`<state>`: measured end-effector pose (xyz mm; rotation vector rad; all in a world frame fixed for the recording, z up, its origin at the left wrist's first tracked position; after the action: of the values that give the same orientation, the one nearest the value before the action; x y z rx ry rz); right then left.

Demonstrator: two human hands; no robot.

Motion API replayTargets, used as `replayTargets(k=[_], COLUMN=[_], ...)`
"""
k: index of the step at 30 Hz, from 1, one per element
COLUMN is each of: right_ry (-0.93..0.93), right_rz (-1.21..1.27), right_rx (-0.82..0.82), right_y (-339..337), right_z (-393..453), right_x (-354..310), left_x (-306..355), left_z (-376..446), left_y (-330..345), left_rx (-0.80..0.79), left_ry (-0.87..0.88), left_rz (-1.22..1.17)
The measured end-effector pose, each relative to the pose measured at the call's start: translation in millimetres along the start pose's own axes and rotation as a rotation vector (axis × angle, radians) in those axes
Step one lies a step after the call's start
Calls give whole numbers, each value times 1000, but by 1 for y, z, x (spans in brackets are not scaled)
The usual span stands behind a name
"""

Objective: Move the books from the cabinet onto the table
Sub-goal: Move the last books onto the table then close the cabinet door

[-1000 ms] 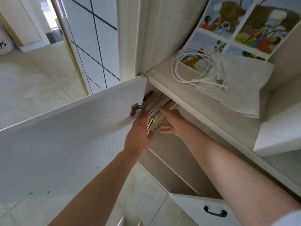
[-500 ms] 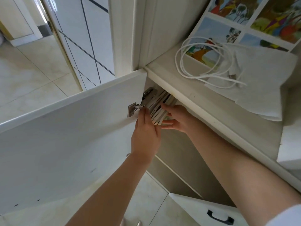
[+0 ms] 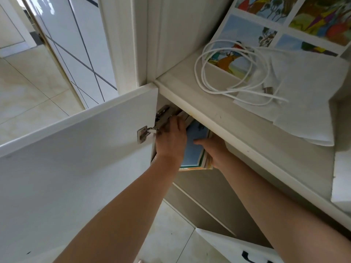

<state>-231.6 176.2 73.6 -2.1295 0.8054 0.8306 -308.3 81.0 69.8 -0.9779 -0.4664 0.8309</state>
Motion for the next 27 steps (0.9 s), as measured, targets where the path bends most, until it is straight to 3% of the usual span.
replayTargets(k=[2,4,7,11,15,21,24,27], right_ry=[-40,-14,68,29,-2,-3,-75,-223], right_rz=[-3,23,72,90,124,91,-23,-237], right_rx=[9,-7,7,84,152,198,233,244], right_y=[0,-2,-11,-19,-27,-50,-61,-73], right_z=[4,5,1,2,5,-3,-21,-50], right_x=[1,3,8,17,26,41,46,48], left_x=[1,-3,-1,4,-8,-11,-12,-16], left_z=[-8,-11,-15,-18,-14,-26,-43,-63], left_y=[5,-1,-1,11,6,-3,-11,-24], left_rx=[183,260,182,-112,-153,-153,-179,-228], left_ry=[153,189,139,11,-219,-17,-32,-171], left_rz=[67,85,22,-245,-495,-456,-520,-635])
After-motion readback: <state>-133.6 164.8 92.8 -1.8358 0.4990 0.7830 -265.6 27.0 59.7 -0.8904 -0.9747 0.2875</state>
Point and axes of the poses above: each hand's wrist, its own z-axis towards the middle knuckle, its own y-axis out of the palm, x = y × z, the point moved 3 cm from there along z, towards the middle knuckle, and after that the axes turned 15 degrees about x, right-handed, at the moved point
